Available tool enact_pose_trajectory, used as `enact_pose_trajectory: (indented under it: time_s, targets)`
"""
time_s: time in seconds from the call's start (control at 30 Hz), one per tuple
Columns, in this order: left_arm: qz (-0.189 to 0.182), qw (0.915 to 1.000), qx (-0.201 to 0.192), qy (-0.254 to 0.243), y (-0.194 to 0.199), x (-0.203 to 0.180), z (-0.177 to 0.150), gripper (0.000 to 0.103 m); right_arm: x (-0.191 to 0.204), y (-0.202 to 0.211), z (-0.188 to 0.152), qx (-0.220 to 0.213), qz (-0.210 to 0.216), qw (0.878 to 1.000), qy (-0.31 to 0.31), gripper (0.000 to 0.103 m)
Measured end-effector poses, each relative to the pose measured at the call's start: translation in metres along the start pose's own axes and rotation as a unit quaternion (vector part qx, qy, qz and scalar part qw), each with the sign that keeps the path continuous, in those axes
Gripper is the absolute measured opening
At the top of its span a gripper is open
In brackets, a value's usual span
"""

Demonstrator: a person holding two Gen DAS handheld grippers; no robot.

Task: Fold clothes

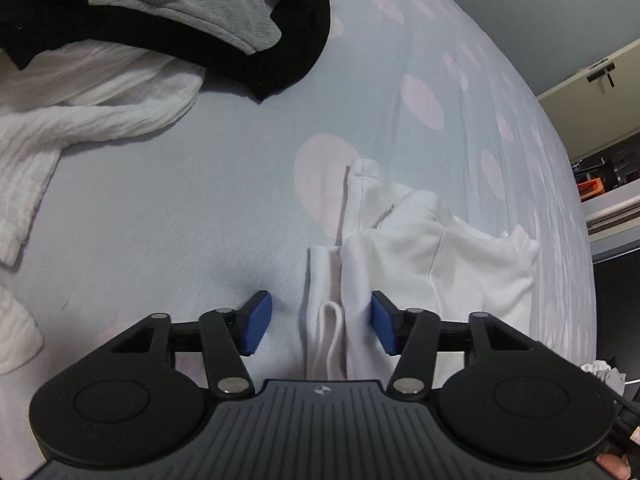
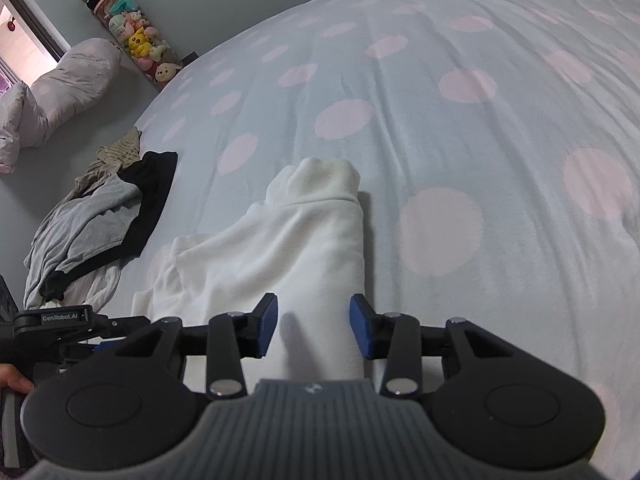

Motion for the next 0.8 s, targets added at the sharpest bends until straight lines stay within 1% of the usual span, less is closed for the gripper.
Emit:
enact_pose_trajectory:
  time_s: [0.07,0.13,0.2,0.23,0.3,0.43,0.6,0.63,0.67,0.73,0.8]
  targets:
    - [-0.009,1.0000,0.001,-0.002,-0.003,-0.001,0.001,0.038,0.001,-0.001,0.000,0.000,-0.002,1.000,-0.001,0.044]
    - [-0.019,0.9998,0.005,0.002,-0.005,-0.001,0.002,0.034,0.001,-0.002,0.001,0.000,-0.003,1.000,-0.003,0.045]
    - [-0.036,0.9992,0.013,0.013,-0.008,0.000,0.002,0.023,0.003,-0.003,0.001,-0.001,-0.003,1.000,-0.005,0.047]
    - [-0.043,0.9987,0.018,0.020,-0.009,0.000,0.002,0.021,0.003,-0.003,0.001,-0.002,-0.002,1.000,-0.005,0.049]
    - [-0.047,0.9985,0.019,0.021,-0.011,-0.001,0.003,0.017,0.004,-0.004,0.001,-0.002,-0.002,1.000,-0.004,0.054]
    - [-0.042,0.9990,0.013,-0.002,-0.012,-0.007,0.004,0.015,0.002,-0.008,0.004,-0.002,-0.002,1.000,-0.006,0.056]
    - [-0.043,0.9989,0.020,0.003,-0.015,-0.008,0.007,0.015,-0.005,-0.019,0.017,-0.005,0.001,1.000,-0.025,0.060]
    - [-0.043,0.9988,0.022,0.003,-0.014,-0.008,0.007,0.015,-0.006,-0.024,0.019,-0.001,0.003,1.000,-0.027,0.062]
    - [-0.043,0.9988,0.025,0.003,-0.014,-0.007,0.007,0.016,-0.007,-0.029,0.021,0.004,0.005,1.000,-0.030,0.066]
    - [-0.043,0.9987,0.028,0.002,-0.013,-0.008,0.007,0.018,-0.009,-0.040,0.024,0.016,0.010,0.999,-0.035,0.072]
    - [-0.045,0.9985,0.033,0.001,-0.013,-0.008,0.006,0.021,-0.010,-0.051,0.025,0.030,0.014,0.999,-0.039,0.072]
Point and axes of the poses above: each gripper's, at about its wrist camera, not at the fingertips, and y roughly against the way its jaws point, x to its left, z to its top, the point moved 9 cm from there along -y, roughly the way its jaws point, and after that the axes turned 4 degrees about y, right-handed, at the moved point
